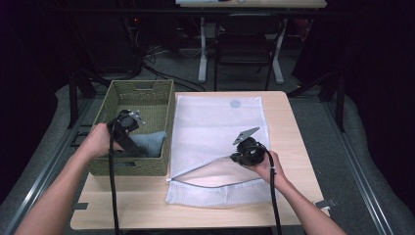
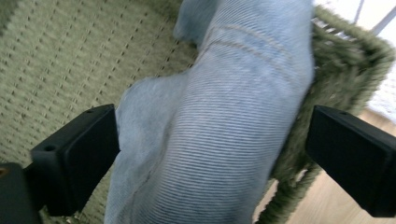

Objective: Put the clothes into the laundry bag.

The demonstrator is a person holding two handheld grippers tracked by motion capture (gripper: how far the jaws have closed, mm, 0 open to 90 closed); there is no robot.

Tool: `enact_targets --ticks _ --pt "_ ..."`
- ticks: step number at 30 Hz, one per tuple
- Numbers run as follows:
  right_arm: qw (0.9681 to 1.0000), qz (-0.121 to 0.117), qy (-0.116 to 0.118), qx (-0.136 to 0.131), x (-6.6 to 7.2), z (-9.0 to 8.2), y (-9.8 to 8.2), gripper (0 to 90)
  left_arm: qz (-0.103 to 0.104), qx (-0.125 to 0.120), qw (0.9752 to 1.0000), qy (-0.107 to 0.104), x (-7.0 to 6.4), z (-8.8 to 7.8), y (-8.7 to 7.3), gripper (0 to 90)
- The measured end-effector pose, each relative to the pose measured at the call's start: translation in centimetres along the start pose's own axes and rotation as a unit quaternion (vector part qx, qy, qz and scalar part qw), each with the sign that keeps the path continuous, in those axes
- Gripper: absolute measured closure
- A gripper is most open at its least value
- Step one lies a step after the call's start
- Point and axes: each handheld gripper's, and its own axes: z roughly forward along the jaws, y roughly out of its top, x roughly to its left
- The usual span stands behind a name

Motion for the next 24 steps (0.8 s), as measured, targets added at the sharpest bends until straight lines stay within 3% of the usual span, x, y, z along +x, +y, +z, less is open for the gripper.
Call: enact_targets --ticks 4,9,17,21,22,23,24 --pt "1.0 0.0 -0.001 0.001 0.1 0.0 0.0 88.9 0.003 0.009 0.9999 -0.003 0.1 0.7 -0.1 6.3" --pt "1.0 0.0 -0.003 0.003 0.2 0.0 0.0 89.0 0.006 0.025 0.9996 -0.009 0.3 1.6 -0.4 15.8" --pt "1.0 -0.003 -0.003 0.002 0.2 -0.1 0.0 88.9 0.005 0.029 0.9995 -0.015 0.5 2.0 -0.4 30.6" --pt "1.0 -0.002 -0.004 0.002 0.1 -0.1 -0.1 89.0 0.009 0.028 0.9994 -0.015 0.4 2.1 -0.4 44.8" --pt "1.0 -0.002 -0.004 0.001 0.1 -0.1 -0.1 89.0 0.012 0.028 0.9994 -0.016 0.3 2.1 -0.4 44.8" --pt "1.0 -0.001 -0.005 0.0 0.1 -0.2 -0.1 89.0 0.014 0.022 0.9996 -0.009 0.2 2.2 -0.5 50.3" --pt "1.0 -0.001 -0.004 0.0 0.1 -0.2 -0.1 88.9 0.018 0.026 0.9994 -0.016 0.3 2.2 -0.5 52.5"
